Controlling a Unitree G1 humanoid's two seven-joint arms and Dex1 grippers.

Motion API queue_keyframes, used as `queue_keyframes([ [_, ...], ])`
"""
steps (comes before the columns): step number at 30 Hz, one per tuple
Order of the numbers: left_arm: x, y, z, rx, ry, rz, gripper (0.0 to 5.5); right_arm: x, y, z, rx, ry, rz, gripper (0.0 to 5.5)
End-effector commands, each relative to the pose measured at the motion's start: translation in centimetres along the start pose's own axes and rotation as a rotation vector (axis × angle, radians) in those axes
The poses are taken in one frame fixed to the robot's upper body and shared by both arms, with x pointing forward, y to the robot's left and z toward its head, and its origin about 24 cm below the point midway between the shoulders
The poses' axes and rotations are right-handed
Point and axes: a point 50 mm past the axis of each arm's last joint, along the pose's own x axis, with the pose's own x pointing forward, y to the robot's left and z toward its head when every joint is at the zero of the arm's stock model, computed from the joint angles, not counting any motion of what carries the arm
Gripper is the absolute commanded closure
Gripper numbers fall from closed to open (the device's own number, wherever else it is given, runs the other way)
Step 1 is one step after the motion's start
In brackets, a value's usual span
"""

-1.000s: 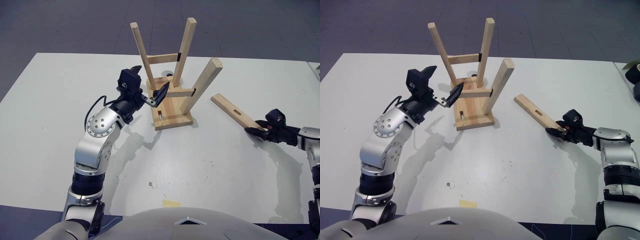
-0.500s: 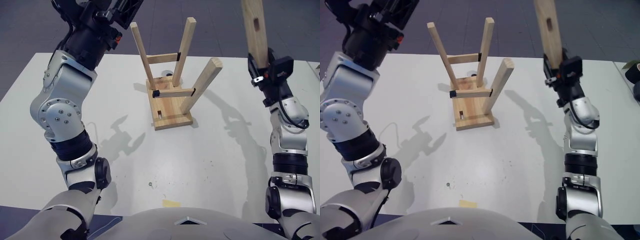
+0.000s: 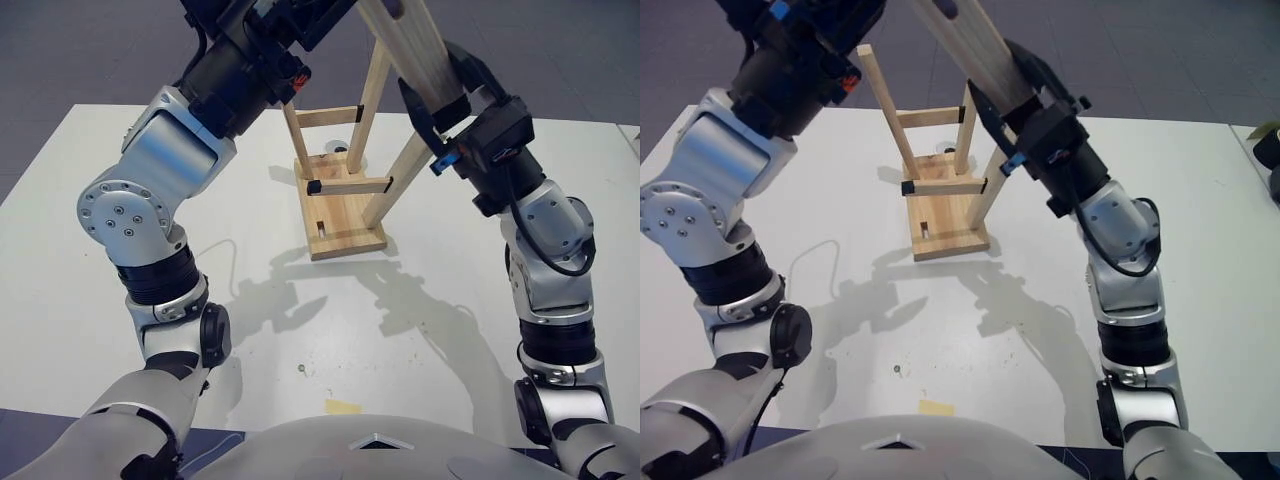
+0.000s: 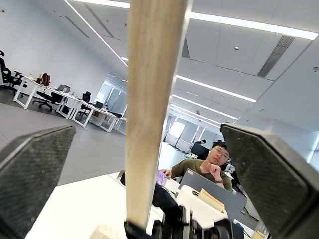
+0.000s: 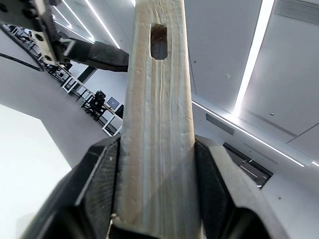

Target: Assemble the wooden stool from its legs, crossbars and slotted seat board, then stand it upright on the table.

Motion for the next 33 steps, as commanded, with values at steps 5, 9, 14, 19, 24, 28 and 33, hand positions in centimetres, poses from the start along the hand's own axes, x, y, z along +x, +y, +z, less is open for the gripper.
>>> queue_keyframes([
  [5, -0.1, -0.6, 1.8, 0.068, -0.047, -0.011, 1.22, -0.4, 1.3, 0.2, 0.058, 0.017, 0.042, 3.44],
  [9, -0.1, -0.7, 1.6, 0.085, -0.031, -0.01, 1.9, -0.3, 1.5, 0.4, 0.057, 0.013, 0.045, 3.44],
  [14, 0.0, -0.5, 1.8, 0.101, -0.039, 0.005, 2.8, -0.4, 1.9, 0.5, 0.067, 0.014, 0.049, 3.44],
  [19, -0.1, -0.3, 2.1, 0.143, -0.058, 0.024, 3.75, -0.4, 2.0, 0.4, 0.074, 0.018, 0.05, 3.44],
  [24, -0.1, -0.7, 2.5, 0.164, -0.082, -0.007, 4.36, -0.4, 2.2, 0.1, 0.147, 0.042, 0.057, 3.08],
  [28, -0.2, -0.7, 3.2, 0.176, -0.117, -0.002, 4.47, -0.4, 2.4, -0.2, 0.167, 0.065, 0.059, 2.53],
  [33, -1.1, 0.0, 7.4, 0.28, -0.284, 0.097, 4.47, -0.7, 2.3, -0.8, 0.192, 0.099, 0.042, 1.76],
])
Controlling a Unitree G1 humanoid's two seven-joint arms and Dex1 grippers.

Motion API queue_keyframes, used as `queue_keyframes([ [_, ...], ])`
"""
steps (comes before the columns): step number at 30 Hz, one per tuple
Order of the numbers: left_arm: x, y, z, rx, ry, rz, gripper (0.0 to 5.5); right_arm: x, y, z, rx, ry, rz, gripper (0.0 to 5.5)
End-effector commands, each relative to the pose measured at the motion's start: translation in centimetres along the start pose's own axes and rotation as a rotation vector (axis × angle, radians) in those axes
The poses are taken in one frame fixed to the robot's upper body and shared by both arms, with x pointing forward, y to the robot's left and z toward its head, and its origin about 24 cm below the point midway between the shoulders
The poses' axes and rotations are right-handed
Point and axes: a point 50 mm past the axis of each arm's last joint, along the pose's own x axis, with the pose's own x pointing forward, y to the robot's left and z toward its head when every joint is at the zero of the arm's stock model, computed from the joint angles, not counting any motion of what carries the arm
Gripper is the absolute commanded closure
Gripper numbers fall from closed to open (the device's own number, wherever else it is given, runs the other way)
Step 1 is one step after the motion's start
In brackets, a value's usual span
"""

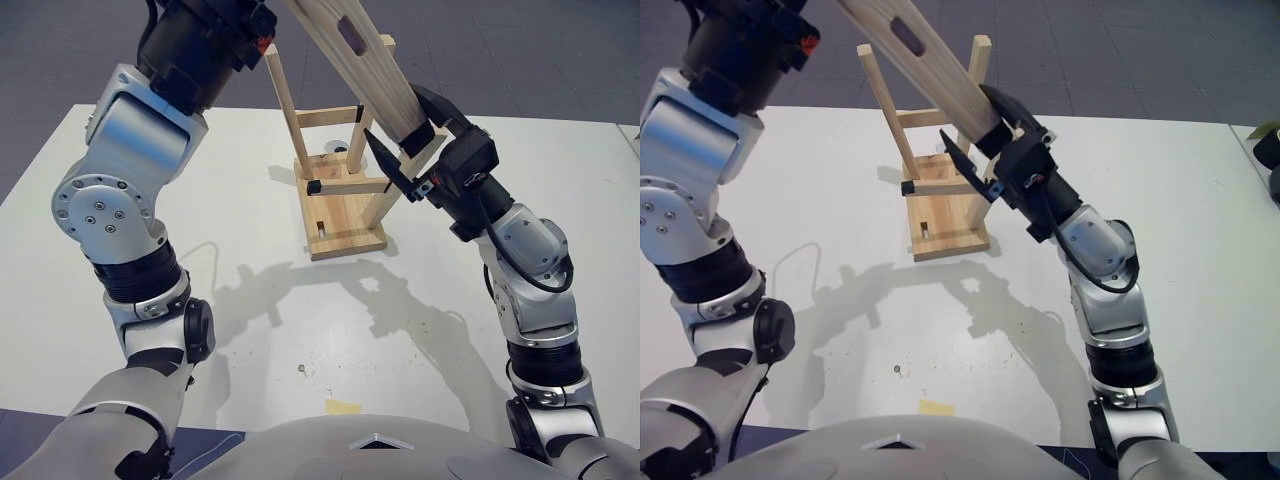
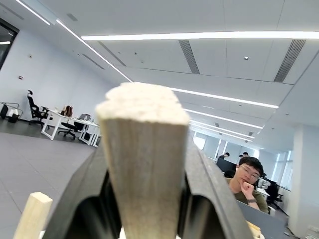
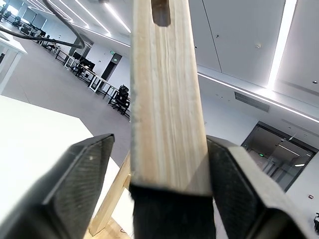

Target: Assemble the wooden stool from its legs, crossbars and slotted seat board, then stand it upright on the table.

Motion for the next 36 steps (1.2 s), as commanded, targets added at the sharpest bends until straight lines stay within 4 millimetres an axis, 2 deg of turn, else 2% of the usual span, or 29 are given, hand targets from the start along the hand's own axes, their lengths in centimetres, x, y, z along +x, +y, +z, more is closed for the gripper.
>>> queue_keyframes([
  [1, -0.2, 1.1, 5.5, 0.146, -0.199, 0.101, 4.47, -0.3, -0.3, -0.6, 0.037, 0.031, -0.032, 1.64],
  [3, -0.8, 2.0, 7.2, 0.209, -0.253, 0.17, 4.47, 0.0, -1.6, 0.0, 0.069, 0.003, -0.108, 1.3],
  [5, -1.7, 3.1, 7.9, 0.355, -0.227, 0.259, 4.47, 0.6, -3.8, 1.0, 0.117, -0.048, -0.212, 1.02],
  [8, -3.0, 4.8, 6.2, 0.472, -0.068, 0.317, 4.47, 0.8, -8.8, 2.1, 0.117, -0.062, -0.419, 0.52],
  [10, -4.0, 5.7, 4.7, 0.518, 0.049, 0.323, 4.47, 0.4, -11.0, 1.0, 0.045, 0.039, -0.5, 0.16],
  [11, -4.7, 6.4, 3.7, 0.567, 0.129, 0.338, 4.47, 0.1, -11.5, -0.3, 0.004, 0.119, -0.507, 0.1],
  [13, -6.1, 7.8, 1.8, 0.642, 0.262, 0.365, 4.47, -0.3, -11.5, -3.9, -0.005, 0.279, -0.494, 0.1],
  [15, -6.8, 8.9, 0.2, 0.665, 0.336, 0.376, 4.47, -0.6, -10.7, -6.5, 0.016, 0.364, -0.465, 0.1],
  [17, -7.0, 9.6, -1.3, 0.639, 0.361, 0.393, 4.47, -0.3, -9.2, -8.1, 0.041, 0.401, -0.408, 0.1],
  [19, -6.9, 9.6, -2.6, 0.587, 0.351, 0.402, 4.47, 0.3, -7.1, -8.9, 0.097, 0.395, -0.28, 0.1],
  [22, -6.8, 9.1, -3.6, 0.545, 0.343, 0.385, 4.47, 0.8, -4.1, -8.2, 0.178, 0.318, -0.053, 0.1],
  [24, -7.3, 9.4, -3.1, 0.566, 0.348, 0.405, 4.47, 0.2, -3.2, -7.6, 0.173, 0.312, 0.057, 0.1],
  [28, -8.7, 10.2, -1.7, 0.637, 0.381, 0.454, 4.47, -1.0, -4.9, -6.7, 0.043, 0.325, 0.025, 0.1],
  [30, -9.1, 10.4, -1.5, 0.65, 0.393, 0.462, 4.47, -1.0, -6.2, -5.0, 0.062, 0.255, -0.021, 0.1],
  [33, -9.3, 10.6, -1.7, 0.643, 0.396, 0.474, 4.47, -0.8, -6.7, -1.2, 0.262, 0.015, 0.013, 0.1],
  [36, -9.3, 10.5, -2.4, 0.629, 0.413, 0.464, 4.47, -0.9, -6.4, 1.3, 0.478, -0.088, 0.148, 0.1],
])
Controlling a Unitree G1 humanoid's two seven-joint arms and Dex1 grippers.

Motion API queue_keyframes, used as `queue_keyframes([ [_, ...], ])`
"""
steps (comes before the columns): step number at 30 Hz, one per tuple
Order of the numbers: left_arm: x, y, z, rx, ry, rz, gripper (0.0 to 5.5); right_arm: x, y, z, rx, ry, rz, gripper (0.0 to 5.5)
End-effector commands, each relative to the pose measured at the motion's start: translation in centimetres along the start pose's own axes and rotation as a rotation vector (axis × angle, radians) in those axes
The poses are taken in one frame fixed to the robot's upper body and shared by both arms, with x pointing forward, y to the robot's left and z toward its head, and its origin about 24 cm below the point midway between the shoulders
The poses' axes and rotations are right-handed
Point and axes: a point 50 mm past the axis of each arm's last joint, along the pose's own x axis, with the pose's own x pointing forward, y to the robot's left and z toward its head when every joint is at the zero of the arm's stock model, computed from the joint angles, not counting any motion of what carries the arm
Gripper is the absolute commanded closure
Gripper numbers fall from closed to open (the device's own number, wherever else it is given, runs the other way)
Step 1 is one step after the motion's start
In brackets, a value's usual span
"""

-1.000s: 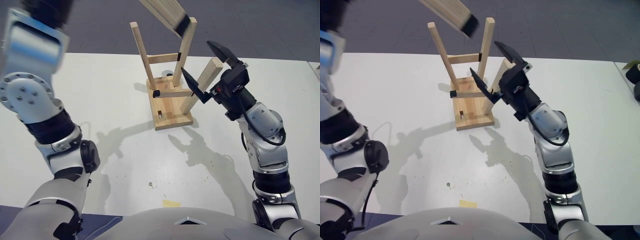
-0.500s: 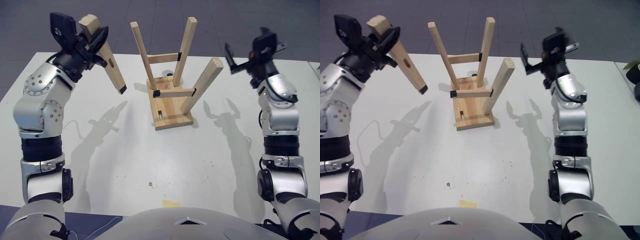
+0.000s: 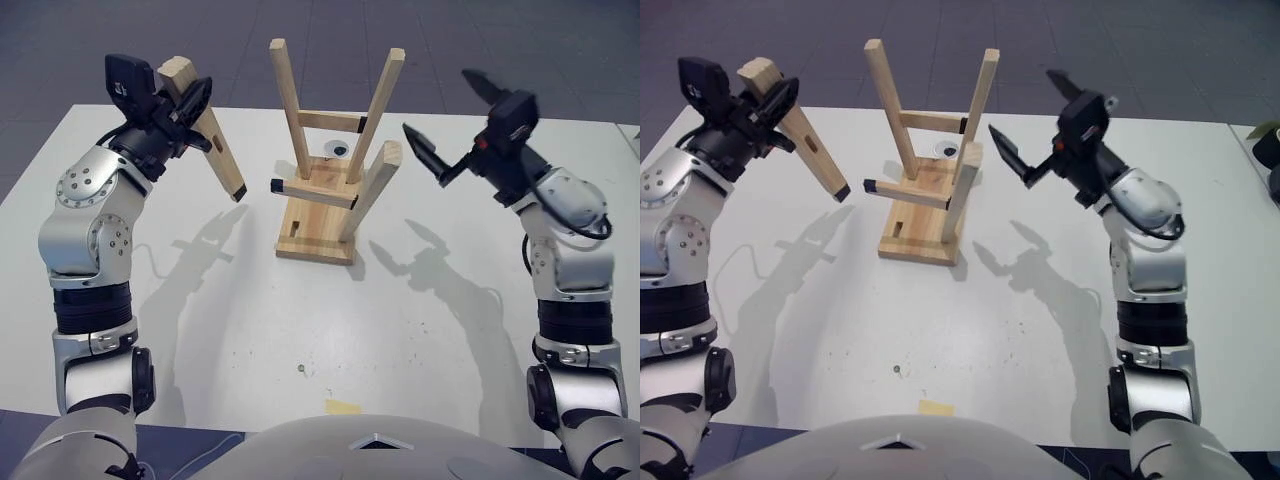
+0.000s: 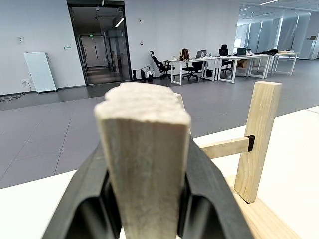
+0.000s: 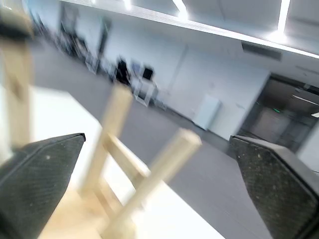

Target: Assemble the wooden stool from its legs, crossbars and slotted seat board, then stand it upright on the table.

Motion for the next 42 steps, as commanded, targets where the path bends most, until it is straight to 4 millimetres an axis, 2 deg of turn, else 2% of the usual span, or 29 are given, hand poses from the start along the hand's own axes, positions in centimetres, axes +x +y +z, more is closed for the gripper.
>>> queue_keyframes([
  [1, -0.2, -0.2, -0.6, 0.009, 0.021, -0.005, 4.47, 0.0, 1.5, 3.7, 0.262, -0.12, 0.235, 0.1],
  [4, -0.1, -0.1, -0.8, 0.003, 0.026, -0.005, 4.47, 0.4, 2.8, 3.7, 0.307, -0.06, 0.371, 0.1],
  [7, 0.2, -0.4, -0.7, -0.004, 0.018, -0.018, 4.47, 0.9, 3.7, 1.2, 0.222, 0.096, 0.489, 0.1],
  [10, 0.5, -1.1, -0.7, -0.008, 0.017, -0.055, 4.47, 1.3, 3.0, -1.1, 0.184, 0.19, 0.525, 0.51],
  [14, 0.7, -2.1, -0.2, -0.022, -0.004, -0.102, 4.47, 1.4, 1.4, -2.4, 0.172, 0.229, 0.511, 1.17],
  [20, 0.5, -2.5, -1.0, -0.025, 0.018, -0.107, 4.47, 1.4, 2.2, -2.0, 0.217, 0.178, 0.542, 2.1],
  [28, 0.8, -2.7, -0.5, -0.043, -0.023, -0.088, 4.47, 1.3, 3.4, -2.2, 0.22, 0.194, 0.56, 3.35],
  [32, 0.1, -2.3, -0.7, -0.121, -0.039, -0.025, 4.47, 0.8, 4.1, -2.9, 0.178, 0.201, 0.475, 3.41],
  [37, -0.5, -1.9, -0.5, -0.294, -0.067, 0.032, 4.47, -0.7, 5.7, -3.0, 0.248, 0.191, 0.412, 3.42],
  [42, -0.6, -2.5, -2.1, -0.453, -0.051, 0.096, 4.47, -0.6, 5.8, -3.1, 0.304, 0.158, 0.323, 3.44],
])
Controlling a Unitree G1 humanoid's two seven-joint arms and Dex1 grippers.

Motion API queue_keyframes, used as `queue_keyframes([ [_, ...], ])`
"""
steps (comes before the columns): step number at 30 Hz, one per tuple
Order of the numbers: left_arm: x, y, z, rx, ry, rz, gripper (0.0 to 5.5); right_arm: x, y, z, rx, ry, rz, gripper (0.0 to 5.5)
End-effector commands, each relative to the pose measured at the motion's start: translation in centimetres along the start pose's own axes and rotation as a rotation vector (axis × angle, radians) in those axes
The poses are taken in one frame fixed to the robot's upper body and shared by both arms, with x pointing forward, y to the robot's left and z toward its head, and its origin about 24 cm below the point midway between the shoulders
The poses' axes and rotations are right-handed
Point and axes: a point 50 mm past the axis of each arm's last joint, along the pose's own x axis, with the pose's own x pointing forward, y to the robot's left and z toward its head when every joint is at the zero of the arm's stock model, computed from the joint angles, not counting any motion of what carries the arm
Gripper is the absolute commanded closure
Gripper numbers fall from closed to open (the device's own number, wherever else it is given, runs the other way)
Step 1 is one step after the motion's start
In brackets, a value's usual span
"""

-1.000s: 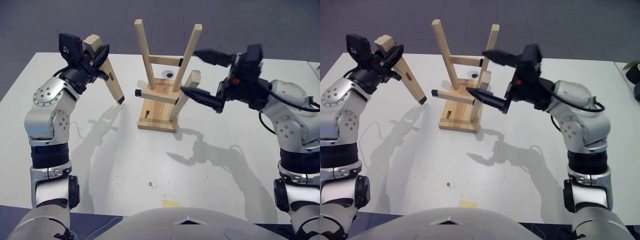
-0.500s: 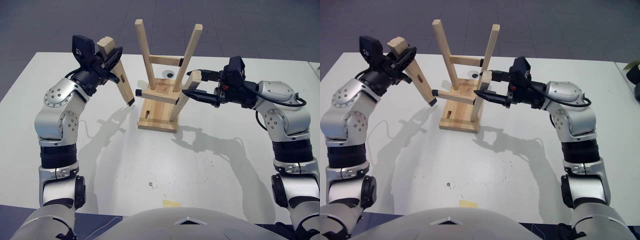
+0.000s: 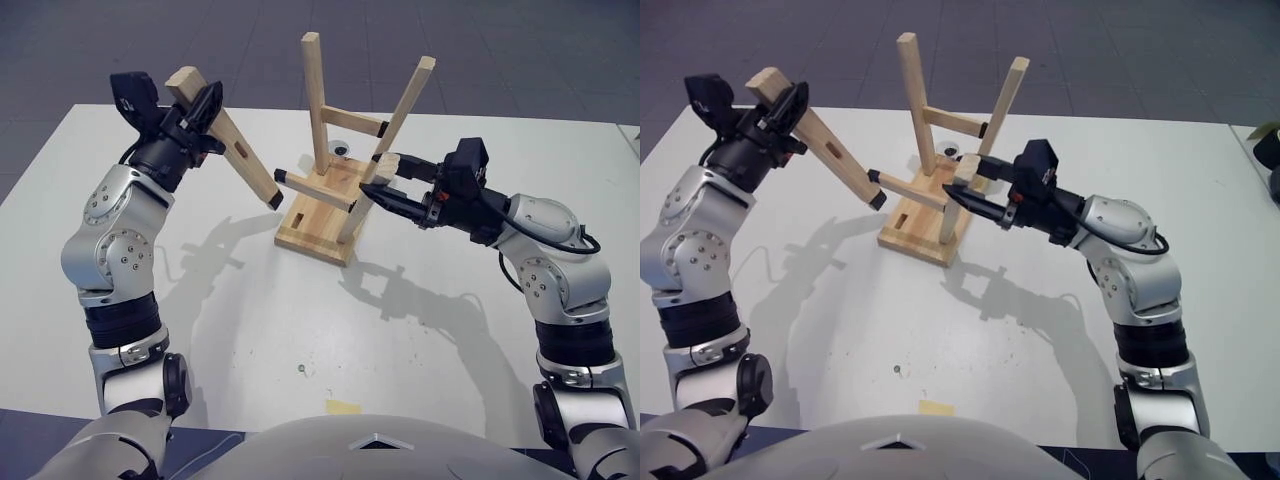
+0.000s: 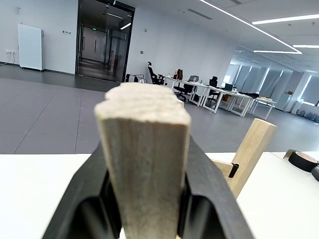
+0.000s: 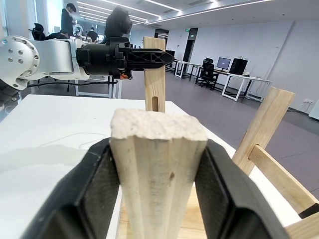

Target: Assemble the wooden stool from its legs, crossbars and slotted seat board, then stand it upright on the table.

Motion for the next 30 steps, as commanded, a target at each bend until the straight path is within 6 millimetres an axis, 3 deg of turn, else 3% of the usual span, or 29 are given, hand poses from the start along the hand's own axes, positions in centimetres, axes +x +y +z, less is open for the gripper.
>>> queue_keyframes([
  [1, 0.0, -0.3, -1.8, -0.139, 0.022, 0.045, 4.47, -0.2, 0.2, -1.0, 0.072, 0.006, -0.054, 3.44],
  [11, 0.5, 0.1, -3.3, -0.082, 0.101, 0.067, 4.47, 0.1, 0.0, -1.1, 0.075, -0.011, -0.081, 3.44],
  [19, 0.3, 1.3, -2.5, 0.018, 0.136, 0.056, 4.47, 0.3, -0.1, -1.1, 0.055, -0.019, -0.097, 3.44],
  [30, -0.1, 1.3, -1.3, 0.003, 0.112, 0.072, 4.47, 0.3, 0.1, -1.5, 0.04, -0.014, -0.104, 3.44],
])
